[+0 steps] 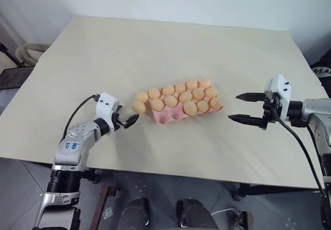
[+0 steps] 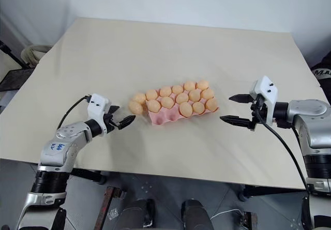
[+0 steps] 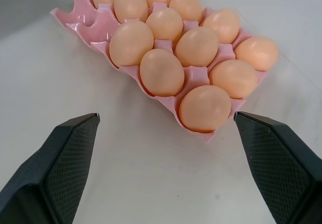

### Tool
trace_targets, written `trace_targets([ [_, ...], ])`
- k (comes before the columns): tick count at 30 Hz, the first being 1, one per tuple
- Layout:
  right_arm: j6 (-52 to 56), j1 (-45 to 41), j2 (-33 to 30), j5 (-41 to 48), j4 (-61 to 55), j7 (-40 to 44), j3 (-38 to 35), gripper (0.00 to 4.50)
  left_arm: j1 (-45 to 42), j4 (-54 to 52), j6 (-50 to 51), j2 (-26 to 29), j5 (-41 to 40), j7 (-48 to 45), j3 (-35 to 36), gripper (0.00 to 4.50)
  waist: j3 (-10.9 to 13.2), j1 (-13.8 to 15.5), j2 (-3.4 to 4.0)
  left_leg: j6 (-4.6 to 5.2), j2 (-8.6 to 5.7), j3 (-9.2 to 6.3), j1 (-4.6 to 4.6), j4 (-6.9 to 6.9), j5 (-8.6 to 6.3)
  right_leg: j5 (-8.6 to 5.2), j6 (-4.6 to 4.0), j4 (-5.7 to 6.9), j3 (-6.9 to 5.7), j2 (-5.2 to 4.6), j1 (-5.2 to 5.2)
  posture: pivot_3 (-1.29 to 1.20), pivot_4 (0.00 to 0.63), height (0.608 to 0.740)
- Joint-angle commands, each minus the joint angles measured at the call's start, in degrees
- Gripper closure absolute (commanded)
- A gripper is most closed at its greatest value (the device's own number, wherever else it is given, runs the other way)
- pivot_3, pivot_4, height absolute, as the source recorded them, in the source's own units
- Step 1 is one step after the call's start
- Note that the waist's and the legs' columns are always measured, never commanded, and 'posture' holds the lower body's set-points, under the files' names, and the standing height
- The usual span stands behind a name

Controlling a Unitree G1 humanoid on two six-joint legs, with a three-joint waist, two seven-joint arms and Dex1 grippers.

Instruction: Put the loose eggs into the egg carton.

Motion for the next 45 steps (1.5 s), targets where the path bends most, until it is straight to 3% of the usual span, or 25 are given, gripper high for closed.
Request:
trace_targets([
  [1,-0.3,0.1,-0.8,0.5,-1.4,0.3,-1.1,0.0,-2.7,1.8,-2.3,2.0,0.6,-2.4,0.4,0.02,0.0,0.0,0.0,0.0,0.0,0.0,0.0,0.0,0.0,0.0,0.0,0.0,0.0,0.0,0.0,0.0,0.15,0.74],
  [14,0.9,3.6,-1.9,1.6,-5.2,-1.1,-3.4,0.0,-8.6,10.8,-7.6,-0.1,2.5,-5.4,-2.7,0.02,0.0,0.0,0.0,-0.01,0.01,0.01,-0.03,0.0,-0.01,0.0,0.0,-0.01,-0.07,-0.01,-0.02,0.0,0.15,0.74],
  [26,1.7,3.3,-1.8,1.4,-5.7,-1.9,-3.6,0.0,-15.6,25.7,-16.7,-1.7,6.2,-7.9,-4.3,0.02,0.0,0.0,0.0,-0.03,0.0,0.01,-0.02,0.05,0.03,0.0,0.0,0.05,-0.11,-0.02,-0.02,0.0,0.15,0.74],
  [40,1.7,2.9,-1.6,1.3,-5.5,-2.6,-3.5,0.0,-18.3,32.4,-20.2,-4.8,7.6,-10.2,-5.2,0.02,0.0,0.1,0.0,-0.03,0.0,0.03,-0.03,0.12,0.04,0.0,0.0,0.15,-0.12,-0.04,-0.07,0.0,0.15,0.74],
  [43,1.8,3.0,-1.7,1.3,-5.6,-2.8,-3.7,0.0,-18.7,33.0,-20.0,-5.3,7.9,-10.3,-5.2,0.57,0.0,0.1,0.0,-0.03,0.0,0.03,-0.03,0.13,0.05,0.0,0.0,0.17,-0.12,-0.04,-0.07,0.0,0.15,0.74],
  [45,1.8,3.0,-1.8,1.4,-5.6,-2.9,-3.8,0.0,-18.7,33.0,-20.0,-5.4,7.9,-10.3,-5.1,1.22,0.0,0.1,0.0,-0.03,0.0,0.03,-0.03,0.12,0.05,0.0,0.0,0.18,-0.13,-0.04,-0.07,0.0,0.15,0.74],
])
